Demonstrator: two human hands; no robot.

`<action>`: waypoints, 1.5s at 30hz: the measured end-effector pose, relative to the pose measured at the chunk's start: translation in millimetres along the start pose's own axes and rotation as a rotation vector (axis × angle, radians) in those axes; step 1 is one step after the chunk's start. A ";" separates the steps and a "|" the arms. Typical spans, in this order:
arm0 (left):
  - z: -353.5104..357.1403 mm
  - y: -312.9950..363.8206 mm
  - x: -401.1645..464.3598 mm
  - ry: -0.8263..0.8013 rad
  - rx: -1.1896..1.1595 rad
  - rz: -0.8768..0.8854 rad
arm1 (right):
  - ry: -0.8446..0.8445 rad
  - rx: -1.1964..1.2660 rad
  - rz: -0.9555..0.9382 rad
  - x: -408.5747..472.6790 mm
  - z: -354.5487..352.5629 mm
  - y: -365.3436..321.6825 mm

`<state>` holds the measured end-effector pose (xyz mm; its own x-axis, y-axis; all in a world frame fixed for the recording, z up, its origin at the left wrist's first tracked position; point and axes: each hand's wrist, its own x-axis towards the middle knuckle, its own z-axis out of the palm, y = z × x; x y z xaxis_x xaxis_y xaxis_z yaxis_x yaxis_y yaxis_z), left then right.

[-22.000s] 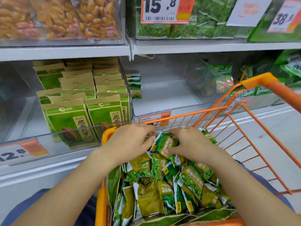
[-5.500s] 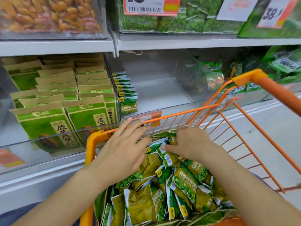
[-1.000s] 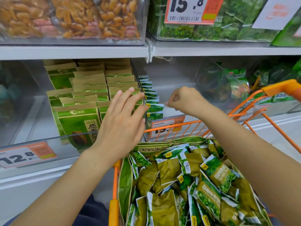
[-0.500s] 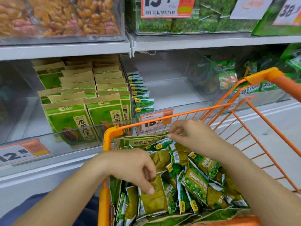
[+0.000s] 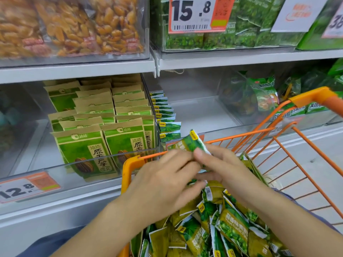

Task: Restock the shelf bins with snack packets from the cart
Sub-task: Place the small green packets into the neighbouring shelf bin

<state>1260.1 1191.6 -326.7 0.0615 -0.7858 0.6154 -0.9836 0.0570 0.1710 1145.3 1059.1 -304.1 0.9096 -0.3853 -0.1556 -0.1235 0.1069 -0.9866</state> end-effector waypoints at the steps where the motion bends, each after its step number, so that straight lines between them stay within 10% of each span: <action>1: -0.2 1.6 1.5 0.008 -0.074 -0.013 | 0.010 0.042 0.004 0.5 -0.8 -1.8; 6: -18.7 -4.4 12.8 0.201 -0.433 -0.419 | -0.003 -0.022 -0.017 1.1 -5.6 -7.1; 10: -19.8 -15.8 16.4 -0.091 -0.849 -0.794 | -0.011 -0.070 -0.001 -1.0 -2.6 -4.0; 23: -18.4 -20.2 16.0 -0.189 -1.108 -1.057 | -0.007 -0.184 0.037 2.1 -2.1 -6.5; 38: -18.0 -24.5 6.4 -0.049 -0.932 -0.834 | 0.139 -0.256 -0.062 5.6 4.1 -7.9; 42: -33.5 -38.2 -3.2 0.085 -0.142 -0.442 | 0.282 -0.507 -0.293 28.4 -1.0 -32.3; 45: -40.5 -47.5 -4.6 0.066 -0.120 -0.470 | 0.379 -0.803 -0.331 67.2 -14.3 -51.2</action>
<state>1313.4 1217.4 -306.4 0.5084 -0.7033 0.4969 -0.8206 -0.2207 0.5272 1207.1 1014.7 -264.7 0.7754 -0.5699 0.2720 -0.2462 -0.6695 -0.7008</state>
